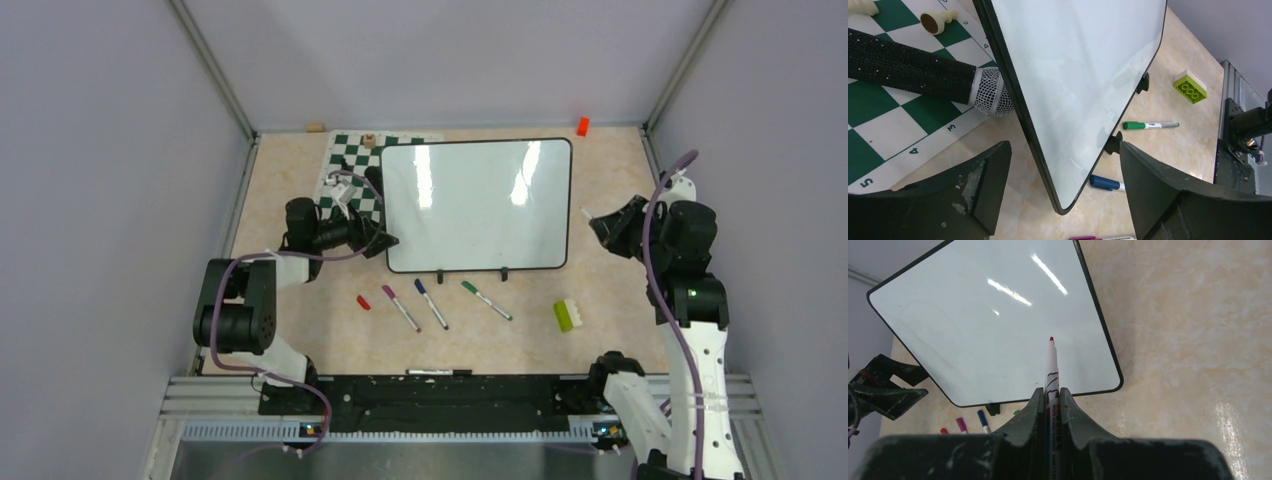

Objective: Write a sentence on the whiteboard
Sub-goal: Hold the whiteboard at the center of the board.

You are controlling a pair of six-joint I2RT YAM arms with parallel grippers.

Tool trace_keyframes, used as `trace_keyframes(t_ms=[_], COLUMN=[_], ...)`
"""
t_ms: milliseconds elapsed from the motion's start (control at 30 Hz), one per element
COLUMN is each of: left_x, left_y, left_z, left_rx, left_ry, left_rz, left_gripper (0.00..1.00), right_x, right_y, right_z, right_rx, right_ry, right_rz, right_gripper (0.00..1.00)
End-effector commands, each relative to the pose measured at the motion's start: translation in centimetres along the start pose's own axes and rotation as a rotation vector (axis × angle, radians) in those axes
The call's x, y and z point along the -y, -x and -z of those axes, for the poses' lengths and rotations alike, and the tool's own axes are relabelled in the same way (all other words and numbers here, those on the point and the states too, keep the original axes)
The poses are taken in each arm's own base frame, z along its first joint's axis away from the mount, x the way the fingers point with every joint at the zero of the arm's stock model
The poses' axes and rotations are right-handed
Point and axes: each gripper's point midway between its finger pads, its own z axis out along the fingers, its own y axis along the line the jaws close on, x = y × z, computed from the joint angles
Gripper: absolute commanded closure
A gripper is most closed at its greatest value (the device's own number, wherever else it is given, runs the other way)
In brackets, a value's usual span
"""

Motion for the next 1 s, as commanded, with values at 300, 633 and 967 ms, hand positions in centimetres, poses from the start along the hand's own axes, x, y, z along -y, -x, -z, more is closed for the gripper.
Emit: trace_keyframes(t_ms=[300, 633, 967], left_x=[0.4, -0.6, -1.4], left_y=[2.3, 3.2, 3.9], left_z=[0.8, 1.9, 2.1], left_rx=[0.087, 0.174, 0.222], left_ry=[0.002, 0.138, 0.192], left_rz=[-0.067, -0.126, -0.147], left_gripper=[0.12, 0.11, 0.13], right_x=[-1.0, -1.2, -1.5], right_y=[0.8, 2.5, 5.0], right_z=[1.5, 0.4, 0.1], right_rx=[0.094, 0.131, 0.175], right_ry=[0.054, 0.053, 0.033], right_rz=[0.028, 0.022, 0.023], right_gripper=[1.00, 1.00, 1.00])
